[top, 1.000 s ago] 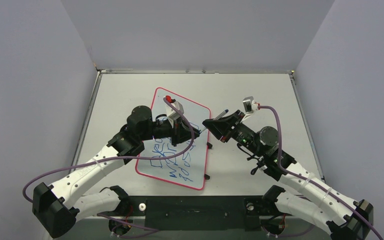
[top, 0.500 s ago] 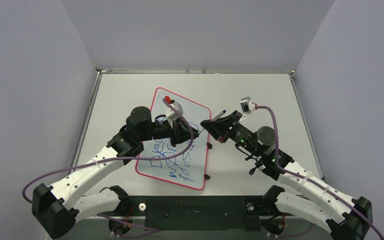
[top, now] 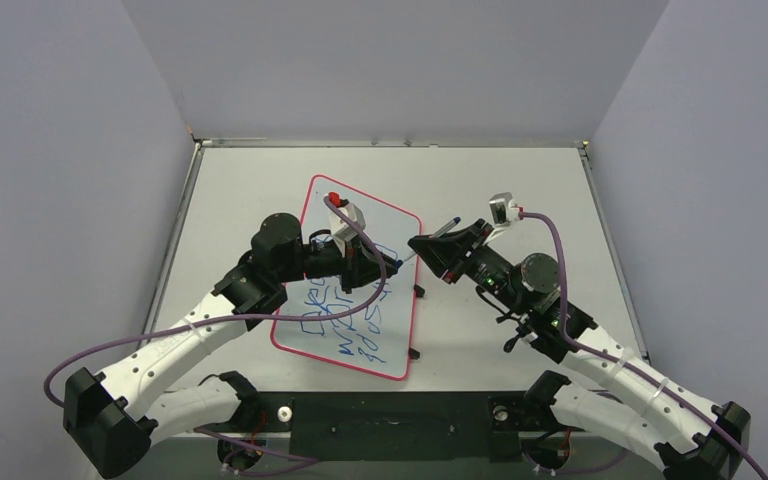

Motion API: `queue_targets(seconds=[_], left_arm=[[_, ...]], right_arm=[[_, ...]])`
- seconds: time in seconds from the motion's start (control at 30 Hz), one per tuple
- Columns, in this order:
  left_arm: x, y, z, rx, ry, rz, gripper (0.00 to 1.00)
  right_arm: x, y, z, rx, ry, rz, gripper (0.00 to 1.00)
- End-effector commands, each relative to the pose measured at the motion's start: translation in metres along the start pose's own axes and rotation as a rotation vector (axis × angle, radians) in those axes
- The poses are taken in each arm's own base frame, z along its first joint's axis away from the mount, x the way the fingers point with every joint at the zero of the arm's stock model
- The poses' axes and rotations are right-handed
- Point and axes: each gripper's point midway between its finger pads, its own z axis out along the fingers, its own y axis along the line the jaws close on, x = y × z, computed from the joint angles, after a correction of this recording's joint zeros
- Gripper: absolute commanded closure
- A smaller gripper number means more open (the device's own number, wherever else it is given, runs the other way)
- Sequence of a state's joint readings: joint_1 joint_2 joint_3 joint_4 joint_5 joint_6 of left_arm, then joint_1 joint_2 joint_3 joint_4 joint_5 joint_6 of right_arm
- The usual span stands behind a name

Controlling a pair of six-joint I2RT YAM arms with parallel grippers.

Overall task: Write a sentence on the whiteboard
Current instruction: Close the pen cap.

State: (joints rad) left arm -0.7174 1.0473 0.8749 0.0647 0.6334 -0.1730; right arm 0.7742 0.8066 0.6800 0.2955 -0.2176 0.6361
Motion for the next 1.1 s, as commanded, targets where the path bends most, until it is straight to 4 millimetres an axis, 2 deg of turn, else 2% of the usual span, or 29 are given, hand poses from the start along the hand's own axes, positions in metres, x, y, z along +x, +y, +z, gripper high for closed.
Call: queue_targets(seconds=[0.0, 0.53, 0.9, 1.07], left_arm=[[-0.024, -0.008, -0.004, 0.023, -0.072, 0.053, 1.00], [-0.023, -0.006, -0.004, 0.010, -0.074, 0.054, 1.00], [-0.027, 0.001, -0.004, -0.014, -0.087, 0.047, 1.00], [-0.028, 0.010, -0.005, -0.059, -0.093, 0.033, 1.00]], right_arm=[[-0.026, 0.013, 0.003, -0.022, -0.071, -0.026, 1.00], [-0.015, 0.012, 0.013, -0.042, -0.054, 0.021, 1.00], [-0.002, 0.008, 0.012, -0.049, -0.029, 0.049, 1.00], [0.005, 0.007, 0.008, -0.046, -0.021, 0.056, 1.00]])
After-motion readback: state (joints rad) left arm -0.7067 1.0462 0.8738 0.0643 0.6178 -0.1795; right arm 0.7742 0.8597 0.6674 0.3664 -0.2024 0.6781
